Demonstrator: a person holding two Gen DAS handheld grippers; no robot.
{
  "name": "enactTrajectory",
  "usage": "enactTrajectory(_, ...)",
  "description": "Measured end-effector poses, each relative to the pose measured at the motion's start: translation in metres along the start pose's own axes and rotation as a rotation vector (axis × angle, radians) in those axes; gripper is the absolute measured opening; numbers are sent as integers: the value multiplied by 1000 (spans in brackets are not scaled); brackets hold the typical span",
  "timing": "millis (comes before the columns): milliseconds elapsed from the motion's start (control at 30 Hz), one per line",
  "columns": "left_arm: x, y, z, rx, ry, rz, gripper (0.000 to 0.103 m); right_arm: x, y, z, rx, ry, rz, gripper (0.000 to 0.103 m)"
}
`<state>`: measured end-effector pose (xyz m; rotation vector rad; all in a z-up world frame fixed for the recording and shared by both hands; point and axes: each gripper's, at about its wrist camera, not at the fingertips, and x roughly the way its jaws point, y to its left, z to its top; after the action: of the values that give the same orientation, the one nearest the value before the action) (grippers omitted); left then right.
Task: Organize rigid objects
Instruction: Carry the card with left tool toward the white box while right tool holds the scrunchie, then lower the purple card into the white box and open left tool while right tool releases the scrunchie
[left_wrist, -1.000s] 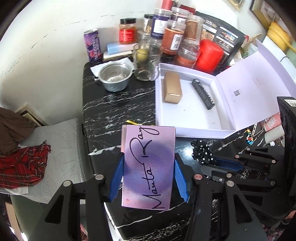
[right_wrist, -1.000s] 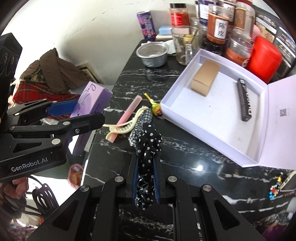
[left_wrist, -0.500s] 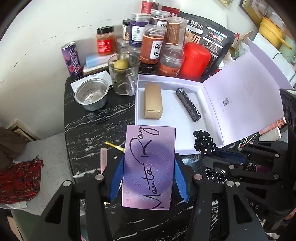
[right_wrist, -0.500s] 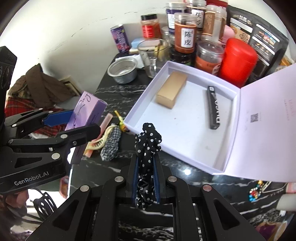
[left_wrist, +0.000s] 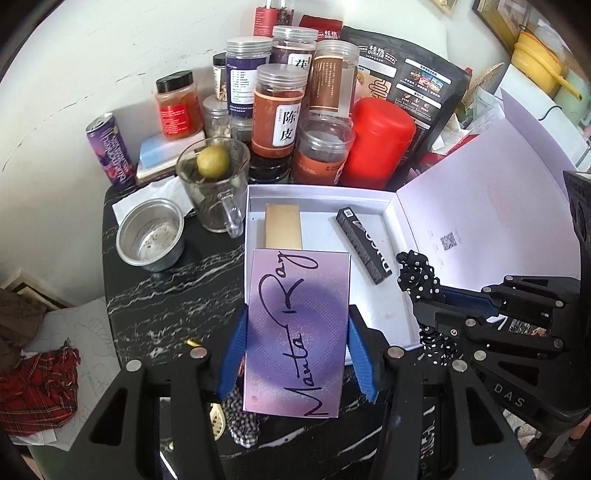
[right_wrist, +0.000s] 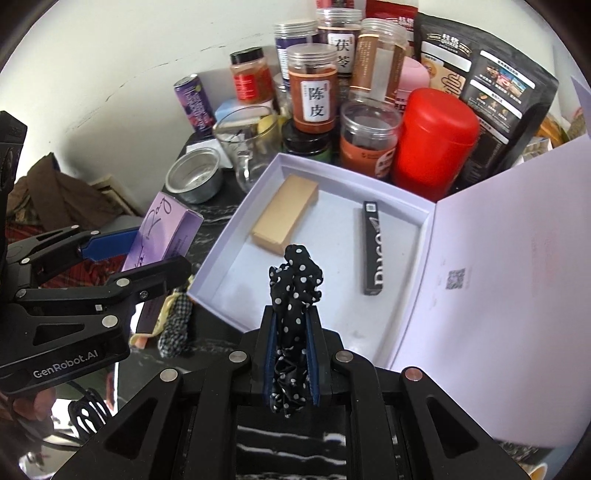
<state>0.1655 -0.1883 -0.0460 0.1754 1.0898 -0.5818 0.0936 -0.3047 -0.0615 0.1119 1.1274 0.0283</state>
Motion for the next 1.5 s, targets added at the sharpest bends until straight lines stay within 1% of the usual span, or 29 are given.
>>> enactTrajectory(267,32,-8,31,20,8,-4,51,13,-29,20,32,-5,-53,15)
enactTrajectory(433,56,-8,44,25,25,-4,51,27,-46,32,57,1,-96,15)
enactTrajectory(600,81,-6,54,19,35,10,51,46,-60,43,84,18,-102,15)
enactTrajectory(767,103,-2,61,2,47,23,51,69,-70,52,114,42,-90,15)
enactTrajectory(967,125,1,67,1,64,35,51,93,-76,58,112,70,-106,15)
enactTrajectory(1200,139,0,69,8,85,44,51,114,-80,63,119,92,-105,15)
enactTrajectory(1333,146,-4,69,19,102,56,51,123,-80,63,107,76,-124,17)
enactTrajectory(1433,150,-4,68,6,113,36,51,125,-79,64,101,74,-141,17)
enactTrajectory(1500,153,-3,67,3,132,44,51,125,-79,65,101,77,-147,18)
